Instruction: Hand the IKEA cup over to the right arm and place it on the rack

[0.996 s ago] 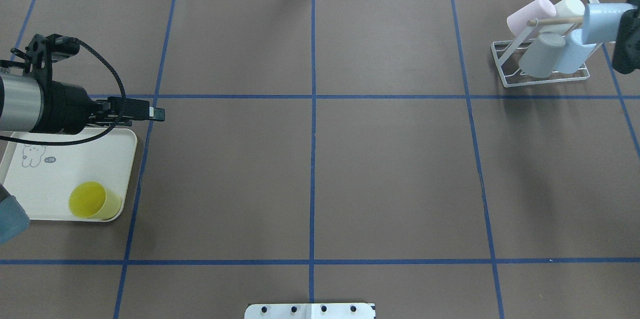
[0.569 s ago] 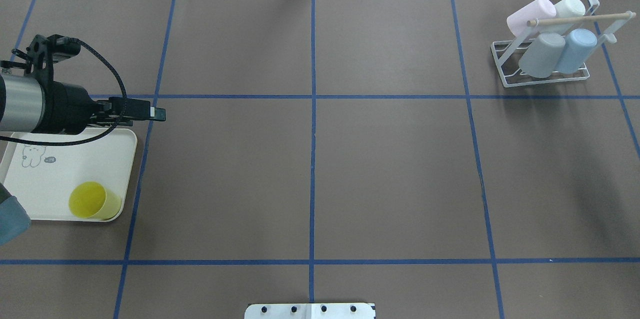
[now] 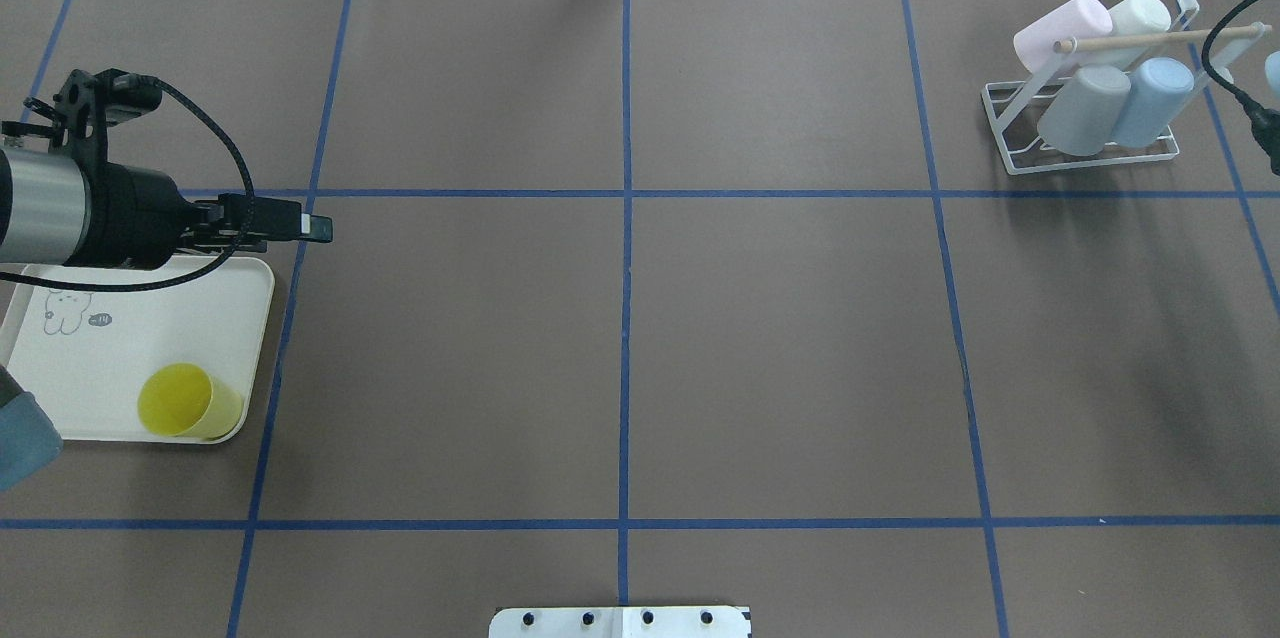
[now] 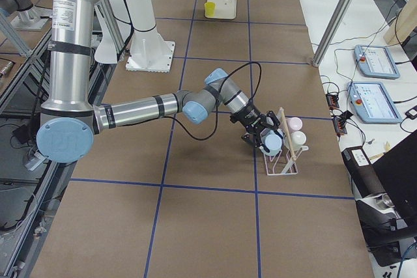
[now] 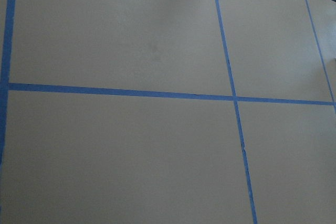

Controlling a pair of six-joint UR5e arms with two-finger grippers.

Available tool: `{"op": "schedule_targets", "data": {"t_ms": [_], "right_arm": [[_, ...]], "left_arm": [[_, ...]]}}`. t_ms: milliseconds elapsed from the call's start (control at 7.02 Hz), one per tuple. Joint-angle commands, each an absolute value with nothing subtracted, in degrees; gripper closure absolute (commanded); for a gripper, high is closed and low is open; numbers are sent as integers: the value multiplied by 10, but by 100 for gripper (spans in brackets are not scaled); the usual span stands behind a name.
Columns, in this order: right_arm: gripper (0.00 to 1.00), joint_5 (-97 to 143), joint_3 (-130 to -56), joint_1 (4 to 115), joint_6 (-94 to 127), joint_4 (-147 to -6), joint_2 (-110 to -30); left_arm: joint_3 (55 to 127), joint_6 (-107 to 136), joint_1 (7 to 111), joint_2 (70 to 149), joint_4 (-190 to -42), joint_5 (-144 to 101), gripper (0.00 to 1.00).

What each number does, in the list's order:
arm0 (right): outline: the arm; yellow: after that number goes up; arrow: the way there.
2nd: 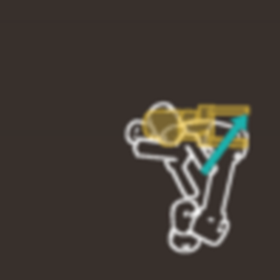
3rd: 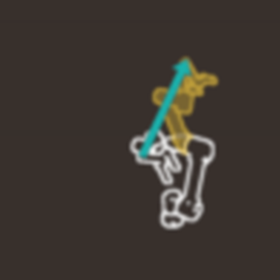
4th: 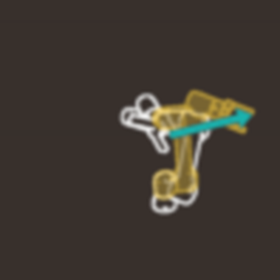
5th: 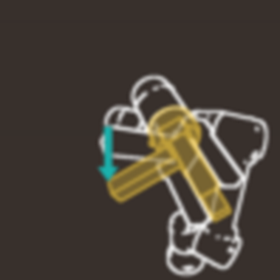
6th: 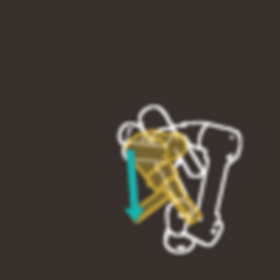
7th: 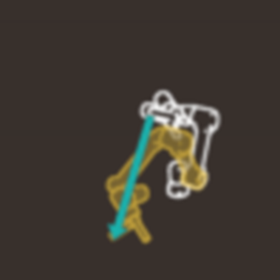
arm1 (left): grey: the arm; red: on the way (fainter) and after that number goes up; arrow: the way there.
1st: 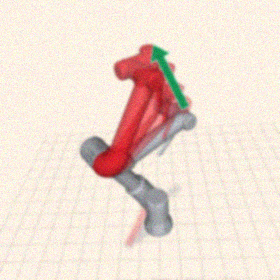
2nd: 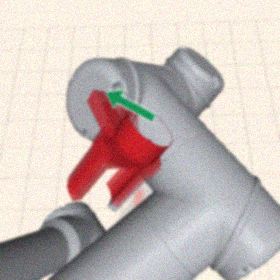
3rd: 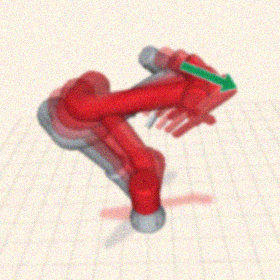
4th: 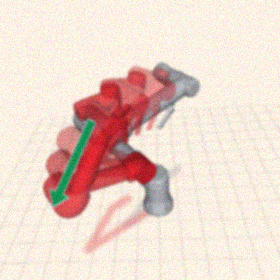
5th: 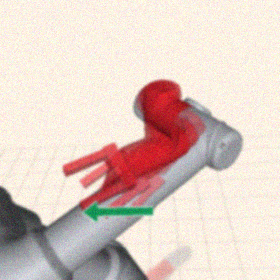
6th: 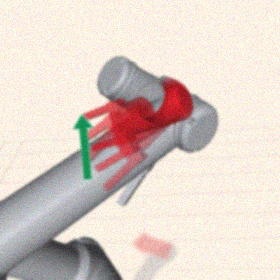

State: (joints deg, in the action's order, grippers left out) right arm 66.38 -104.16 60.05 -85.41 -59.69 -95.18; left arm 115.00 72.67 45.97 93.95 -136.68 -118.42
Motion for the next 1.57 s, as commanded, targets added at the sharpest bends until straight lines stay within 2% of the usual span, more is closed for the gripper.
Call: {"op": "schedule_targets", "data": {"t_ms": [0,285,1424], "right_arm": [[100,629,-998,586,-890,-599,-920],[100,608,-969,584,-904,-596,-897],[100,565,-946,556,-898,-597,-889]], "left_arm": [[1151,728,460,940,-1368,-1185,0],[1150,728,460,939,-1368,-1185,0],[1151,729,460,940,-1368,-1185,0]]}}
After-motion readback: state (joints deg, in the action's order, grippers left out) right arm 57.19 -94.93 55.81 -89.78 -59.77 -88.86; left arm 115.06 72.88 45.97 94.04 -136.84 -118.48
